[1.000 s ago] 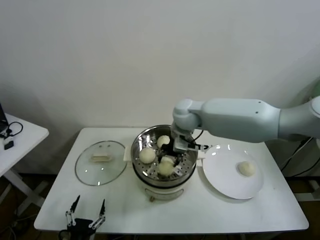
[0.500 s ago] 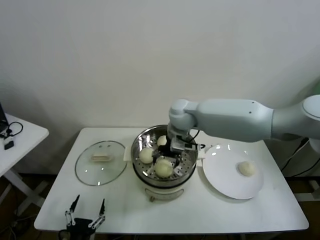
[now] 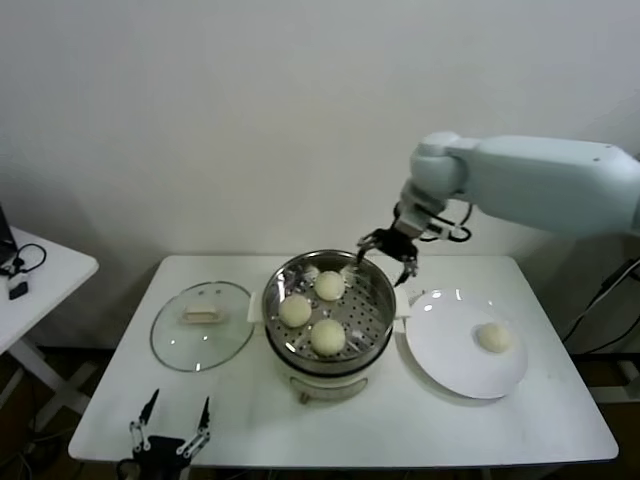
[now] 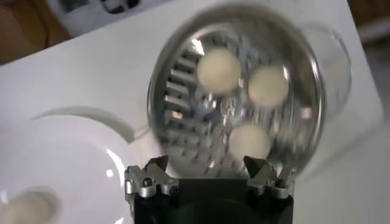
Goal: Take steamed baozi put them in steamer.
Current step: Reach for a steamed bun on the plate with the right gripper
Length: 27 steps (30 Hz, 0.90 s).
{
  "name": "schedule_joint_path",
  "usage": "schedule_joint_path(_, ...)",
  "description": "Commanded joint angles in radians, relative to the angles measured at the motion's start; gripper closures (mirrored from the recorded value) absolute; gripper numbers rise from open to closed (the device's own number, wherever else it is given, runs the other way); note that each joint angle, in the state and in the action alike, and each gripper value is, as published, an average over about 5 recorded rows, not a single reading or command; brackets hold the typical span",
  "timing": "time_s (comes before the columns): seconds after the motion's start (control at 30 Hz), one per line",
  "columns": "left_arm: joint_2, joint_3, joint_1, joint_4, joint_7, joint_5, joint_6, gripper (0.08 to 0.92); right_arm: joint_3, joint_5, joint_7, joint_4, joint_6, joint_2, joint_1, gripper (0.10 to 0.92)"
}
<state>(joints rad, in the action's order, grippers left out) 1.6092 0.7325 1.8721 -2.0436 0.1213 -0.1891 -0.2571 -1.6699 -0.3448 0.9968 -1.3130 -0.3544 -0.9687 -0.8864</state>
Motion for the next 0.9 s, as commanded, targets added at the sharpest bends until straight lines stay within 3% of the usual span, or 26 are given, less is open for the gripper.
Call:
schedule_joint_path(0.03,0.049,-0.011,-0.002,-0.01,0.002,0.012,0.0,0.177,-0.141,-0.096,-0.022,0.076,0.412,0.28,-0.015,0.203)
schedule_joint_path(0.4,0.049,-0.002,-0.008,0.008,0.003,0.022,-0.003,0.177,0.072,0.079,0.015,0.144,0.38,0.401,0.325,0.203)
schedule_joint_path(0.9,0.049,-0.005,-0.006,0.026,0.001,0.004,-0.009,0.177,0.38,0.252,-0.059,0.258,0.38,0.371,0.651,0.203)
